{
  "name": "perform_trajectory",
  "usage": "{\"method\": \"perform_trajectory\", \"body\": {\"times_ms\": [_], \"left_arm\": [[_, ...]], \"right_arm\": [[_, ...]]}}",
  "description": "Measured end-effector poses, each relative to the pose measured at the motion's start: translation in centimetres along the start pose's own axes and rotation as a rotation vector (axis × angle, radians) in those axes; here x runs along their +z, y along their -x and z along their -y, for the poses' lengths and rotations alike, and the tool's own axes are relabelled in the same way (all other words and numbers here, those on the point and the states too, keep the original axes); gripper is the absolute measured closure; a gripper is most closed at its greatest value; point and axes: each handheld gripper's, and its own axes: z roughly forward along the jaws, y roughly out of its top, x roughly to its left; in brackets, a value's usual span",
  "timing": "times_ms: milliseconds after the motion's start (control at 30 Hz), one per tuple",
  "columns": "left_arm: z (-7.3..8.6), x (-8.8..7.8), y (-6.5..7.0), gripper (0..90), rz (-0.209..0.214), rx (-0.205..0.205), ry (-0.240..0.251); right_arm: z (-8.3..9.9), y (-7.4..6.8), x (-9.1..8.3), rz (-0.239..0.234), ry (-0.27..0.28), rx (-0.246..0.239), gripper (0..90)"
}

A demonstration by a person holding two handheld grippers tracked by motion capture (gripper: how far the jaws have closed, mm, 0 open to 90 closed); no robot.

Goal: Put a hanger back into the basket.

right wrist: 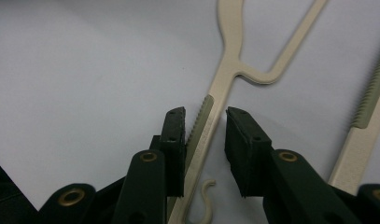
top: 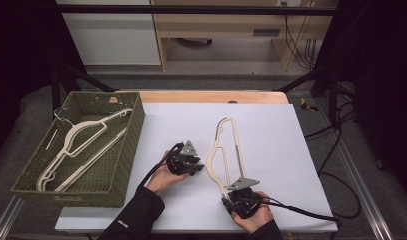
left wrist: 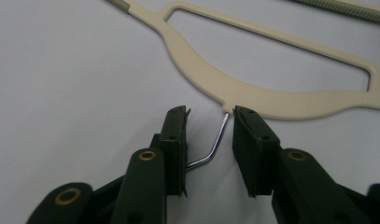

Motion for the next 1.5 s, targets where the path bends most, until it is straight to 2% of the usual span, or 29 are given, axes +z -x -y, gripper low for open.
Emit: {"method": "perform_trajectory", "body": {"times_ms": [67, 100, 200, 233, 267, 333, 433, 600, 667, 867, 967, 1000, 1133, 1167, 1200, 1233, 1267, 1300, 1333, 1367, 1400, 1500], "left_arm": [[0.0, 0.0, 0.1, 67.9, 0.005, 0.022, -0.002], [0.0, 0.1, 0.2, 69.5, 0.011, 0.003, 0.005], [0.0, 0.0, 0.2, 77.9, 0.026, 0.001, -0.007], [0.0, 0.0, 0.3, 83.5, 0.026, -0.007, -0.001], [-0.1, 0.0, 0.3, 85.8, 0.026, 0.003, -0.007], [-0.1, -0.2, 0.2, 86.5, 0.032, 0.022, -0.022], [0.0, -0.4, 0.4, 87.6, 0.038, 0.052, -0.037], [0.1, -0.8, 1.1, 88.3, 0.032, 0.07, -0.059], [0.3, -1.1, 1.6, 88.4, 0.03, 0.066, -0.058], [1.1, -2.0, 2.7, 88.5, 0.014, 0.028, -0.066], [1.3, -2.3, 3.3, 88.6, 0.002, 0.018, -0.078], [1.3, -2.4, 3.4, 88.5, -0.003, 0.011, -0.082], [1.6, -2.7, 3.9, 88.5, -0.017, 0.009, -0.083], [1.7, -2.7, 3.9, 88.5, -0.016, 0.016, -0.076], [1.7, -2.8, 3.8, 88.1, -0.013, 0.018, -0.078], [1.8, -2.8, 3.8, 87.9, -0.009, 0.005, -0.059], [1.8, -2.9, 3.8, 87.4, -0.005, 0.02, -0.05], [1.7, -3.0, 3.8, 85.1, -0.004, 0.02, -0.049], [1.7, -3.0, 3.9, 79.9, -0.008, -0.003, -0.03], [1.7, -3.1, 3.8, 76.6, -0.004, -0.005, -0.022], [1.7, -3.1, 3.7, 73.7, 0.004, -0.009, -0.014], [1.6, -3.1, 3.5, 62.9, -0.01, -0.021, -0.003]], "right_arm": [[0.0, 0.1, 0.0, -0.003, 0.001, 0.0, 69.1], [-0.1, 0.1, 0.0, 0.0, -0.004, 0.002, 69.1], [-0.1, 0.1, 0.0, -0.002, -0.005, 0.006, 69.0], [-0.1, 0.1, 0.0, -0.007, -0.004, 0.002, 69.1], [-0.1, 0.2, 0.0, -0.002, -0.003, 0.0, 69.3], [-0.1, 0.2, -0.1, -0.02, -0.003, 0.014, 69.1], [0.0, 0.3, -0.2, 0.007, -0.013, 0.017, 68.0], [0.0, 0.5, -0.5, 0.01, -0.007, 0.03, 62.7], [0.1, 0.5, -0.5, 0.024, 0.005, 0.024, 59.4], [0.6, 0.7, -0.4, 0.053, 0.006, 0.022, 60.5], [0.7, 0.4, -0.6, 0.059, -0.002, 0.045, 62.2], [0.7, 0.2, -0.7, 0.063, -0.012, 0.07, 63.3], [0.9, -0.1, -0.9, 0.063, -0.023, 0.062, 64.0], [1.0, 0.0, -0.9, 0.063, -0.018, 0.04, 64.6], [1.0, 0.0, -0.8, 0.067, -0.02, 0.034, 67.5], [1.0, -0.1, -0.8, 0.072, -0.022, 0.038, 74.4], [1.0, -0.1, -0.8, 0.072, -0.021, 0.037, 79.7], [1.0, -0.1, -0.8, 0.07, -0.022, 0.037, 79.8], [0.9, 0.0, -0.9, 0.065, -0.024, 0.024, 79.9], [0.9, 0.1, -0.9, 0.062, -0.025, 0.021, 80.0], [0.9, 0.2, -0.9, 0.05, -0.025, 0.024, 80.0], [0.8, 0.4, -1.2, 0.017, -0.015, 0.038, 80.0]]}}
